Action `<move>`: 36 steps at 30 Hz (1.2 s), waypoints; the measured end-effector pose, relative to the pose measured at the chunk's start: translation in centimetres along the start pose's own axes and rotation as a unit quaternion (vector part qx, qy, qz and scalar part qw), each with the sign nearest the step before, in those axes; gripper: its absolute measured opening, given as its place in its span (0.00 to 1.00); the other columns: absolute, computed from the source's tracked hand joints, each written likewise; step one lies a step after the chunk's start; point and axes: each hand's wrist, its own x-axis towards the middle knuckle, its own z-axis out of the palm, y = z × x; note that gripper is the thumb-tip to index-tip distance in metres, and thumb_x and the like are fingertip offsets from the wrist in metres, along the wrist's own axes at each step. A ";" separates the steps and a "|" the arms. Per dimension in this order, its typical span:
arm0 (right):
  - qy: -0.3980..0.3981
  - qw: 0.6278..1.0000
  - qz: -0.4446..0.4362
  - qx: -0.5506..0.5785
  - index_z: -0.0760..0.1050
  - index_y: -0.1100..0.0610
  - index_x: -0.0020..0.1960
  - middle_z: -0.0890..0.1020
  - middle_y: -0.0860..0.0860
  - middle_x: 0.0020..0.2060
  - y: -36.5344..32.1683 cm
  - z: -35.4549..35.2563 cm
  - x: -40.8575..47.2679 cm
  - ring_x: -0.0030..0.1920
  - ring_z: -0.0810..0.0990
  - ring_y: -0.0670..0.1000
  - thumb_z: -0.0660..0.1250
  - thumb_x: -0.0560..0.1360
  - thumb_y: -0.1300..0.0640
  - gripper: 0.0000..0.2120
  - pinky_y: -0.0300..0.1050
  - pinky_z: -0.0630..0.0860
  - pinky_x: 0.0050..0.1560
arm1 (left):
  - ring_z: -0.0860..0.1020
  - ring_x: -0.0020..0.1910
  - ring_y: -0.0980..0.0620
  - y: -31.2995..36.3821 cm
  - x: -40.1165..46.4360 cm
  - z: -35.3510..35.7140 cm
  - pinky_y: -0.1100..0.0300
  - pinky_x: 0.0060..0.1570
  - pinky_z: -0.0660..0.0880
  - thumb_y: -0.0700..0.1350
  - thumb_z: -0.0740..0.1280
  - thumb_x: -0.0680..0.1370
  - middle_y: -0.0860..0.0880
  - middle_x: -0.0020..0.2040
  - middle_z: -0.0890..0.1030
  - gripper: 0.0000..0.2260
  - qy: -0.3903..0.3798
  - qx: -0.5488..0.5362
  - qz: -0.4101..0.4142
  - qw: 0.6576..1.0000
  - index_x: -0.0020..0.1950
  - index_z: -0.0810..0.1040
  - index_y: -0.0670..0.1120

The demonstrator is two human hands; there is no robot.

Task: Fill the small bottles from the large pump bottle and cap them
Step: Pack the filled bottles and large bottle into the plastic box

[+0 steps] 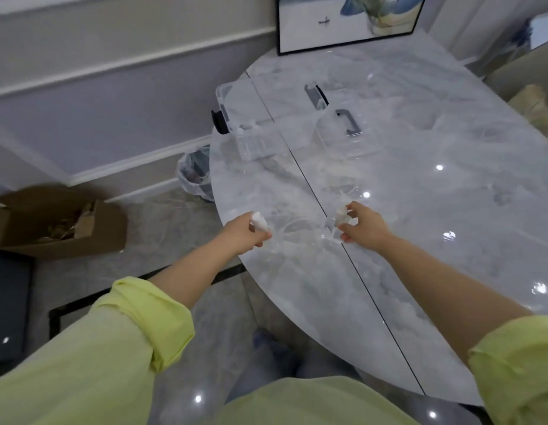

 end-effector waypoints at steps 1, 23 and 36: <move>0.004 1.000 -0.003 0.000 0.72 0.61 0.65 0.75 0.54 0.60 0.1 0.5 0.2 0.22 0.79 0.40 0.68 0.80 0.65 0.15 0.29 0.75 0.28 | 0.84 0.53 0.49 -0.5 0.1 -0.1 0.46 0.59 0.80 0.51 0.72 0.78 0.49 0.52 0.84 0.16 0.012 -0.001 -0.002 1.000 0.64 0.76 0.48; -0.006 0.988 -0.134 -0.070 0.73 0.55 0.61 0.80 0.54 0.52 1.3 2.4 6.6 0.43 0.84 0.58 0.69 0.77 0.63 0.14 0.56 0.79 0.52 | 0.81 0.53 0.48 3.8 7.3 1.0 0.59 0.50 0.75 0.45 0.72 0.78 0.50 0.54 0.82 0.09 0.063 0.075 0.042 0.994 0.57 0.79 0.46; 0.041 0.988 -0.145 -0.014 0.76 0.55 0.63 0.81 0.54 0.51 -0.6 4.8 9.1 0.40 0.80 0.57 0.72 0.75 0.63 0.17 0.51 0.78 0.48 | 0.80 0.40 0.56 6.5 11.9 -0.1 0.55 0.49 0.77 0.48 0.76 0.75 0.51 0.52 0.75 0.14 0.009 0.194 0.159 0.968 0.57 0.77 0.48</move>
